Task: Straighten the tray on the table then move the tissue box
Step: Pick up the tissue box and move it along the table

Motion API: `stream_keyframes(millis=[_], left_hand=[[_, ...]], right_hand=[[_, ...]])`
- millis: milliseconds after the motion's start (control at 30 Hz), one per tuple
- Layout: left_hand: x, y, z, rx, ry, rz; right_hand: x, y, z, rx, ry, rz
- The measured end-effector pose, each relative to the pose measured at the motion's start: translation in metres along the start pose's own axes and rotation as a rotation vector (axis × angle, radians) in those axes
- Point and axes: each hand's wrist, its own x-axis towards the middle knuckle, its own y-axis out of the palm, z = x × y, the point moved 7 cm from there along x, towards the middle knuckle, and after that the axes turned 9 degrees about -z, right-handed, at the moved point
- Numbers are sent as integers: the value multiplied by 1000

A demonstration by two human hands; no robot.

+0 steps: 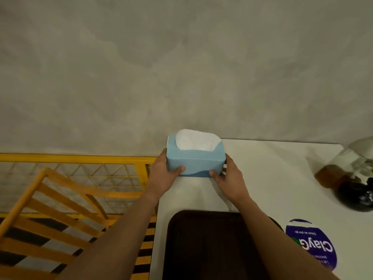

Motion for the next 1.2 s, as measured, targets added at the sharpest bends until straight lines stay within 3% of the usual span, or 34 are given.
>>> stream_keyframes(millis=[467,1200], left_hand=[[37,16,28,246,-53,33],[77,29,40,260,-72,25]], right_hand=[[39,16,-17,-135,36,44],[90,32,-26,-259,30,179]])
